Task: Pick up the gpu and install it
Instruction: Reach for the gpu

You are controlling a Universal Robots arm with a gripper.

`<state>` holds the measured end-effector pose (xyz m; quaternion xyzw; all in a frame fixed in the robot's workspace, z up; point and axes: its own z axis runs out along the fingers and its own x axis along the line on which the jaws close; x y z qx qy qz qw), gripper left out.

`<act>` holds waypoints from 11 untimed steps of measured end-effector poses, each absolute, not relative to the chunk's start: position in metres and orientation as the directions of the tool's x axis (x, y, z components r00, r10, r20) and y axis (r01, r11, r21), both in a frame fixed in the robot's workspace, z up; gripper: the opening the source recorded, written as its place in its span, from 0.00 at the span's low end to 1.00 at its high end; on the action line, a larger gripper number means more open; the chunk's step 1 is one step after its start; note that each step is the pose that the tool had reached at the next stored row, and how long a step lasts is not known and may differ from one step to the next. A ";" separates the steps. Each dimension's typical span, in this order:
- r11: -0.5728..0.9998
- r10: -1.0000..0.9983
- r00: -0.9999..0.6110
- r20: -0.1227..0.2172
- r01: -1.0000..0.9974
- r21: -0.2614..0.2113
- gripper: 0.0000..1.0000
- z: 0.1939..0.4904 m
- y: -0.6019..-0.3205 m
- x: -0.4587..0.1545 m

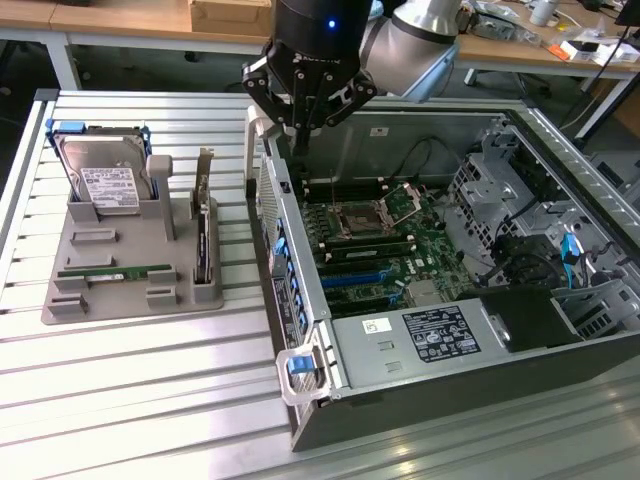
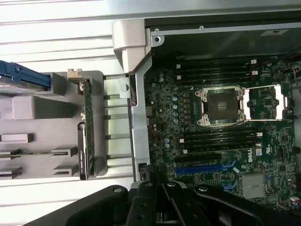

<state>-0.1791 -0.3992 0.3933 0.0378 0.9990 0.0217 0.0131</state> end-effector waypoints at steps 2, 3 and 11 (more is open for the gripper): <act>0.996 0.076 -0.997 -0.025 0.075 0.044 0.11 0.393 -0.399 -0.181; 0.996 0.076 -0.997 -0.025 0.075 0.044 0.11 0.393 -0.399 -0.182; 0.996 0.076 -0.997 -0.025 0.075 0.044 0.11 0.393 -0.399 -0.191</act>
